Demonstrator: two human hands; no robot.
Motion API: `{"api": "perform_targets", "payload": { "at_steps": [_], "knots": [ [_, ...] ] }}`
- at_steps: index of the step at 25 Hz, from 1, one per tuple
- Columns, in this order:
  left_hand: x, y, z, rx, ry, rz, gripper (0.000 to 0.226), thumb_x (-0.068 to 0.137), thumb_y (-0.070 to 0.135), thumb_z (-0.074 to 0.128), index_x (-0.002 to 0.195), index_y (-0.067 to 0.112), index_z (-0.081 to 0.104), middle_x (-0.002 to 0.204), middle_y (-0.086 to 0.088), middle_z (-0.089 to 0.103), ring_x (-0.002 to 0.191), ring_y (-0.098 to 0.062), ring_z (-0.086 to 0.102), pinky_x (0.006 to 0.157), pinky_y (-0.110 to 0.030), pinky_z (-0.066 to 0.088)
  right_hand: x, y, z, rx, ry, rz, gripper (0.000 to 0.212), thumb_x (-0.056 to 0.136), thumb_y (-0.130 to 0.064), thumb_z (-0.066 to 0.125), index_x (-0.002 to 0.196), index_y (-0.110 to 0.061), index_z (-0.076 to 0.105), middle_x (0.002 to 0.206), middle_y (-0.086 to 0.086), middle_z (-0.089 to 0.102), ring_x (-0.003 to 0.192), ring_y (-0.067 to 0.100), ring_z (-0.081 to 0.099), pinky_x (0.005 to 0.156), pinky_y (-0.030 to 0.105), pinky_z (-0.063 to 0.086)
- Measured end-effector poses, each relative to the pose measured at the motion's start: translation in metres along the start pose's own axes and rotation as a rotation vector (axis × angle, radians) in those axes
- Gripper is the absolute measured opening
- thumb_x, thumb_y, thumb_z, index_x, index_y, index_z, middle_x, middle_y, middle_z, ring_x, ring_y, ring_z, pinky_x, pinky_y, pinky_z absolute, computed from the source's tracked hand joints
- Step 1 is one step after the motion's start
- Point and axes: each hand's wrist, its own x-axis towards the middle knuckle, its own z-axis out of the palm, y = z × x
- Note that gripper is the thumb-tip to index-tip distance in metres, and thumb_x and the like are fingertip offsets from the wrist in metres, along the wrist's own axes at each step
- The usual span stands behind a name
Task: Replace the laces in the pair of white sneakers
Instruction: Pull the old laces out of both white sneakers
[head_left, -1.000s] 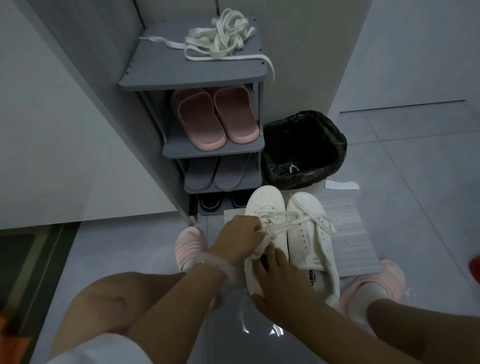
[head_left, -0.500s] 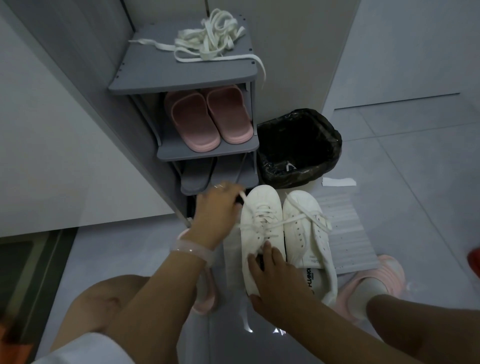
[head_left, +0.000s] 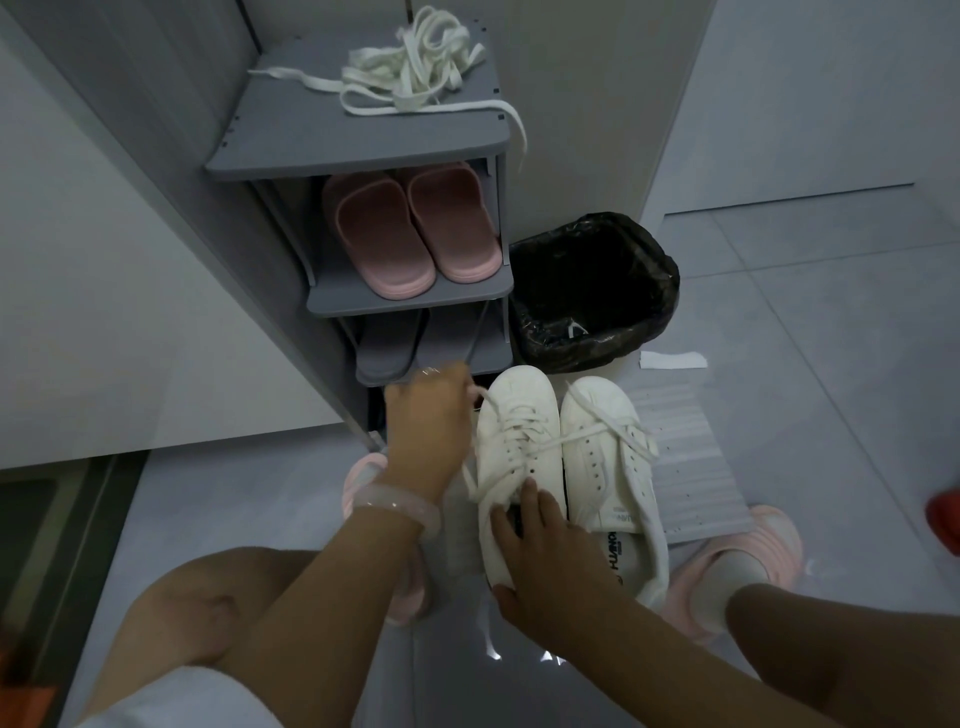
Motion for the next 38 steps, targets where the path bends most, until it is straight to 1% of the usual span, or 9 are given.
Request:
{"api": "perform_targets", "payload": {
  "at_steps": [4, 7, 12, 22, 24, 26, 29, 34, 38],
  "knots": [
    [0.005, -0.012, -0.019, -0.041, -0.050, -0.024, 0.017, 0.091, 0.020, 0.052, 0.102, 0.012, 0.062, 0.102, -0.009, 0.059, 0.101, -0.028, 0.054, 0.084, -0.036, 0.038, 0.009, 0.020, -0.029, 0.168, 0.230, 0.017, 0.037, 0.096, -0.028, 0.039, 0.130, -0.013, 0.040, 0.131, 0.015, 0.047, 0.115, 0.029, 0.049, 0.087, 0.038, 0.047],
    [-0.007, -0.003, -0.008, -0.146, -0.211, -0.031, 0.036, 0.091, 0.019, 0.052, 0.126, 0.014, 0.050, 0.113, -0.013, 0.056, 0.106, -0.029, 0.054, 0.085, -0.035, 0.042, 0.033, 0.057, -0.051, 0.304, 0.439, 0.118, 0.035, 0.092, -0.004, 0.039, 0.125, -0.012, 0.051, 0.118, 0.008, 0.056, 0.108, 0.025, 0.053, 0.083, 0.034, 0.046],
    [-0.032, 0.009, 0.018, -0.042, -0.588, 0.063, 0.035, 0.091, 0.035, 0.049, 0.108, 0.005, 0.051, 0.111, -0.014, 0.058, 0.100, -0.030, 0.056, 0.073, -0.031, 0.038, 0.057, 0.062, -0.043, 0.277, 0.278, 0.219, 0.021, 0.094, -0.017, 0.040, 0.108, -0.009, 0.055, 0.101, 0.013, 0.065, 0.090, 0.030, 0.062, 0.075, 0.036, 0.049],
    [-0.040, 0.014, 0.035, -0.066, -0.445, 0.028, 0.025, 0.093, 0.018, 0.042, 0.110, 0.002, 0.051, 0.109, -0.018, 0.060, 0.098, -0.033, 0.058, 0.069, -0.029, 0.034, 0.072, 0.026, -0.053, 0.160, 0.194, 0.283, 0.023, 0.090, -0.005, 0.047, 0.112, -0.002, 0.054, 0.117, 0.013, 0.058, 0.108, 0.028, 0.059, 0.083, 0.033, 0.047],
    [-0.041, 0.011, 0.041, -0.046, -0.455, -0.022, 0.026, 0.096, 0.017, 0.038, 0.113, 0.002, 0.050, 0.112, -0.017, 0.059, 0.100, -0.032, 0.058, 0.068, -0.028, 0.032, 0.077, 0.034, -0.058, 0.319, 0.133, 0.327, 0.008, 0.088, -0.008, 0.049, 0.091, -0.003, 0.056, 0.105, 0.015, 0.062, 0.090, 0.027, 0.062, 0.068, 0.030, 0.050],
    [-0.042, 0.010, 0.046, -0.029, -0.484, -0.044, 0.028, 0.097, 0.014, 0.035, 0.120, 0.001, 0.044, 0.116, -0.016, 0.058, 0.102, -0.031, 0.058, 0.068, -0.028, 0.032, 0.082, 0.046, -0.065, 0.652, 0.008, 0.374, 0.019, 0.085, -0.009, 0.055, 0.068, -0.007, 0.047, 0.074, 0.015, 0.058, 0.059, 0.022, 0.055, 0.046, 0.022, 0.046],
    [-0.042, 0.010, 0.044, -0.080, -0.516, -0.085, 0.037, 0.098, 0.010, 0.029, 0.134, 0.002, 0.030, 0.121, -0.017, 0.054, 0.107, -0.032, 0.055, 0.070, -0.029, 0.031, 0.077, 0.056, -0.075, 0.924, -0.213, 0.405, 0.022, 0.085, -0.016, 0.059, 0.067, -0.009, 0.048, 0.060, 0.005, 0.045, 0.048, 0.014, 0.042, 0.043, 0.021, 0.048],
    [-0.040, 0.003, 0.041, -0.030, -0.605, -0.079, 0.035, 0.097, 0.006, 0.029, 0.131, -0.003, 0.034, 0.126, -0.020, 0.050, 0.113, -0.033, 0.052, 0.086, -0.033, 0.040, 0.060, 0.084, -0.092, 0.609, -0.374, 0.281, 0.021, 0.090, -0.031, 0.050, 0.074, -0.016, 0.050, 0.057, -0.001, 0.039, 0.049, 0.012, 0.039, 0.047, 0.021, 0.045],
    [-0.035, -0.002, 0.040, -0.057, -0.638, -0.077, 0.026, 0.095, 0.003, 0.030, 0.116, -0.004, 0.044, 0.119, -0.022, 0.052, 0.107, -0.035, 0.052, 0.081, -0.033, 0.038, 0.034, 0.163, -0.123, -0.100, 0.151, 0.451, 0.031, 0.088, -0.035, 0.055, 0.070, -0.013, 0.044, 0.076, 0.002, 0.046, 0.080, 0.025, 0.051, 0.068, 0.029, 0.042]
  ]
}}
